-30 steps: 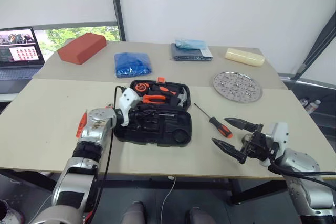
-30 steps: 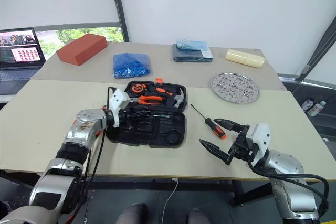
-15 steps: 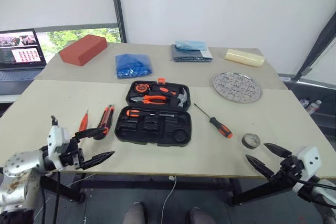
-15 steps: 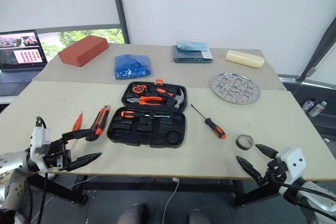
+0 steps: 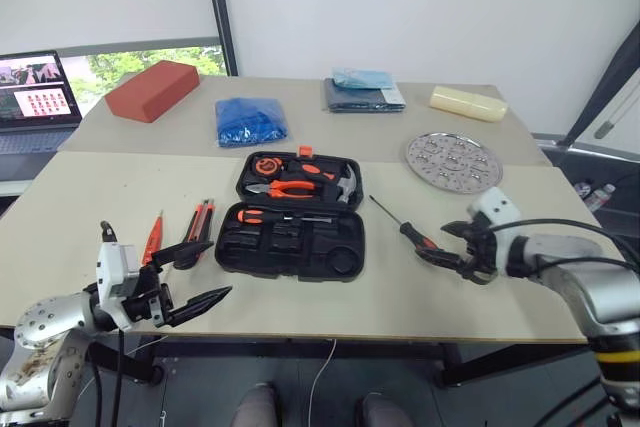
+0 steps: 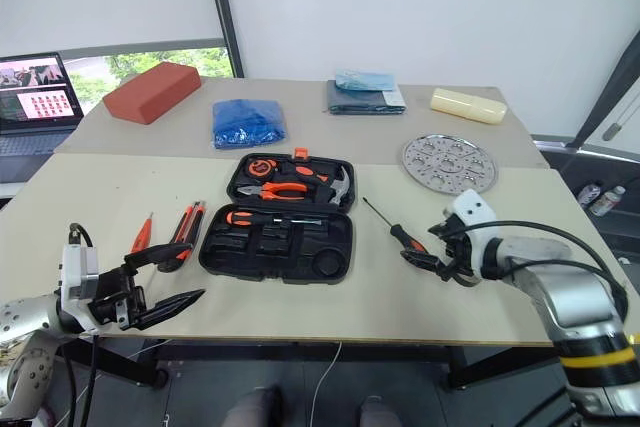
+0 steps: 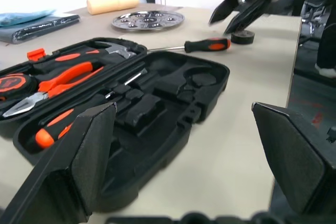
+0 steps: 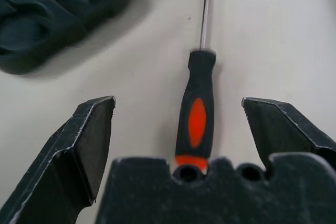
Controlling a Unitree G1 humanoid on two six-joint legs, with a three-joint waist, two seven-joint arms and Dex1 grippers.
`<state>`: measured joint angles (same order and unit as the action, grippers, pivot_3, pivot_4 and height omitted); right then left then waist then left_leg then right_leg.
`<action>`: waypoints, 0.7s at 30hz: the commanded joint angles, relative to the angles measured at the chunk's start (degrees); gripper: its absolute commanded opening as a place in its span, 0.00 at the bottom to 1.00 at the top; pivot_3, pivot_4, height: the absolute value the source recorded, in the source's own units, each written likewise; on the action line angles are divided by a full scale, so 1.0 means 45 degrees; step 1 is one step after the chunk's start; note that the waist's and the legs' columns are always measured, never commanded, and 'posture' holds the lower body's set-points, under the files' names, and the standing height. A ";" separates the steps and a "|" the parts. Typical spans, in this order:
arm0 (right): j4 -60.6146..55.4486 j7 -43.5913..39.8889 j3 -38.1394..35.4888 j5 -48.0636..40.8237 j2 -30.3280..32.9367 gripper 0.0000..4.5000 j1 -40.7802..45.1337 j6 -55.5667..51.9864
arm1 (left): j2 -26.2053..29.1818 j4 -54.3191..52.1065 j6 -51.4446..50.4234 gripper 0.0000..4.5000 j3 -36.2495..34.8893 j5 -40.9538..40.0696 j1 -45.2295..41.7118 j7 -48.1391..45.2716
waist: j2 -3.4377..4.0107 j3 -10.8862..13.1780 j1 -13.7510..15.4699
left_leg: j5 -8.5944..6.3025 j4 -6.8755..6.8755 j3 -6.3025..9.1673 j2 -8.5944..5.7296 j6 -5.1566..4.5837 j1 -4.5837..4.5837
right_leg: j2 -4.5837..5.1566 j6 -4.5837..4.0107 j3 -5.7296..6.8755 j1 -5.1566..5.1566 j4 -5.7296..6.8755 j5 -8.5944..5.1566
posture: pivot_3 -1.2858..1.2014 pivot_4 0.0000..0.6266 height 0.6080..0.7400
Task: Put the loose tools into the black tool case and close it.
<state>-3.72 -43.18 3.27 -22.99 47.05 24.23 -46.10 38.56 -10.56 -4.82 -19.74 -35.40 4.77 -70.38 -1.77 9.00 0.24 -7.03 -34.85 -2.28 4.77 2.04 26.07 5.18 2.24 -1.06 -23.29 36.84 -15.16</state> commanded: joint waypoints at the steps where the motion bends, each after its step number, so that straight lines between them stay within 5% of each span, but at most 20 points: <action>1: 0.1299 0.0551 0.0911 0.1184 -0.0334 0.94 0.1113 -0.0561 | 0.0013 -0.0616 0.0103 1.00 -0.0071 -0.0199 -0.0044 0.0201 | 0.0000 0.0000 0.0022 | -0.0013 0.0000 0.0001 0.0000 -0.0019 0.0011 | -0.0003 0.0004 0.0004 -0.0009 -0.0001 -0.0004 | 0.52 0.24 1.00; 11: 0.1154 0.1625 -0.0293 0.1527 -0.1114 0.24 0.0850 -0.0820 | 0.0121 -0.1621 -0.0290 1.00 0.0005 -0.0626 0.0071 0.0434 | -0.0002 0.0003 0.0070 | -0.0020 -0.0047 -0.0001 0.0008 -0.0023 0.0014 | -0.0004 -0.0011 0.0008 -0.0004 0.0002 0.0001 | 0.52 0.24 1.00; 16: 0.0349 0.1513 -0.1035 0.1640 -0.1200 0.23 0.0652 0.1204 | -0.0221 -0.2085 -0.0757 1.00 -0.0406 -0.0989 0.0326 0.1530 | 0.0003 0.0004 0.0078 | -0.0019 -0.0072 -0.0005 0.0006 -0.0022 0.0016 | 0.0003 -0.0021 0.0007 0.0008 0.0001 0.0000 | 0.52 0.24 1.00; 21: 0.1048 -0.1246 0.0376 0.1751 -0.1654 0.23 0.2891 0.4401 | -0.0882 -0.2234 -0.0916 1.00 -0.1289 -0.0927 0.1120 0.3189 | 0.0020 0.0018 -0.0347 | -0.0017 -0.0066 -0.0007 0.0016 -0.0025 -0.0005 | -0.0016 0.0026 -0.0008 -0.0005 0.0021 0.0019 | 0.52 0.24 1.00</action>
<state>2.40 -43.31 2.77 -15.02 40.15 33.20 -32.69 35.19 -19.23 -8.96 -22.72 -38.88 8.85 -58.82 -1.68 9.08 -1.32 -7.11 -35.14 -2.29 4.88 1.92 25.99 5.04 2.36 -1.11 -23.31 36.98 -15.08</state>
